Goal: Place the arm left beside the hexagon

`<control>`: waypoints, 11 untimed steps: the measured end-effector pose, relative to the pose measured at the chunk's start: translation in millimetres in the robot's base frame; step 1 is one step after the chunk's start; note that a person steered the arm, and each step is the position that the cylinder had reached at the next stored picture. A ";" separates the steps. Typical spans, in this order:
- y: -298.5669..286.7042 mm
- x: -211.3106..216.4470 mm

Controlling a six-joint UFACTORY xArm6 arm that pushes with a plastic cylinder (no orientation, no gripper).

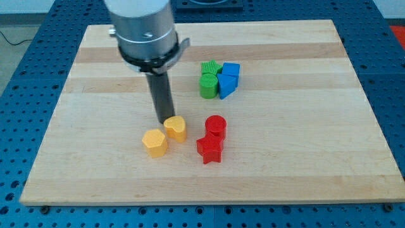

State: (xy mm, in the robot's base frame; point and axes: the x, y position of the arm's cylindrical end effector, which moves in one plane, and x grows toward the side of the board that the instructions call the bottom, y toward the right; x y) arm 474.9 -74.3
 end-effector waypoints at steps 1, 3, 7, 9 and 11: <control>-2.9 0.0; -100.9 3.9; -59.4 33.8; -83.2 61.1; -43.0 65.3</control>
